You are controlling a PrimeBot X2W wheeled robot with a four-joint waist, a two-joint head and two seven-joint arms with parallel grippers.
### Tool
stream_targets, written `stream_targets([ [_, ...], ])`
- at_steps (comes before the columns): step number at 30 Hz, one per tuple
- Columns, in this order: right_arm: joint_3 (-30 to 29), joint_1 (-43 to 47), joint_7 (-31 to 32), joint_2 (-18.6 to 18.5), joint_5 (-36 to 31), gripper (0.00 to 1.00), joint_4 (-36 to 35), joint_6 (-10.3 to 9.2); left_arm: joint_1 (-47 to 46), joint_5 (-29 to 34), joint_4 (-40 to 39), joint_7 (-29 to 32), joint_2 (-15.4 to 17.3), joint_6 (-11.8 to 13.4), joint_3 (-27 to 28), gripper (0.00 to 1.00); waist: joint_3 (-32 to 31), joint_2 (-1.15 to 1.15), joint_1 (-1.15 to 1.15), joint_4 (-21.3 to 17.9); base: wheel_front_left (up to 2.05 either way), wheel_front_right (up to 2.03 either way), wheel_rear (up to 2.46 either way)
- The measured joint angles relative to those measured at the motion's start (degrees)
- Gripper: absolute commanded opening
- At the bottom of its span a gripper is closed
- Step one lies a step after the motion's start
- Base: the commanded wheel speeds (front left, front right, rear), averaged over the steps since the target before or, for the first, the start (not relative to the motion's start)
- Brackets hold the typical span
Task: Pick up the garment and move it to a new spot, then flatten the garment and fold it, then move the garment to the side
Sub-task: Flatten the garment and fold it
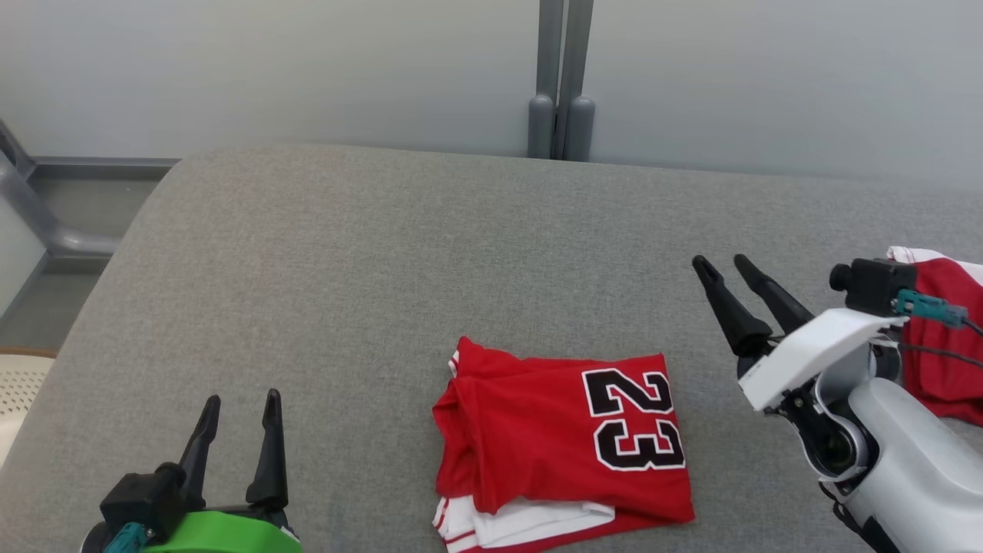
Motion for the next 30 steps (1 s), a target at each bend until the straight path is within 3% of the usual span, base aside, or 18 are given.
stream_targets([
  [5, -1.1, 2.8, -5.4, -2.3, -6.7, 1.0, 0.4, 0.0, 1.2, 1.2, -2.0, 0.0, -1.5, 0.0, 2.3, 1.0, -0.6, 0.0, 0.0, -1.8, 0.0, 0.0, 0.0],
  [17, -7.9, 6.5, -7.7, 0.5, -18.7, 1.0, 5.0, 0.0, 1.6, 4.5, -2.8, 0.0, -3.6, -2.1, 4.4, 1.0, -0.9, 0.0, 0.0, -2.7, 0.0, 0.0, 0.0],
  [30, -22.3, 14.3, -7.8, 4.4, -30.4, 1.0, -6.1, 0.0, 3.7, 7.5, -4.3, 0.0, -6.8, -3.6, 8.7, 1.0, -1.6, 0.0, 0.0, -6.5, 0.0, 0.0, 0.0],
])
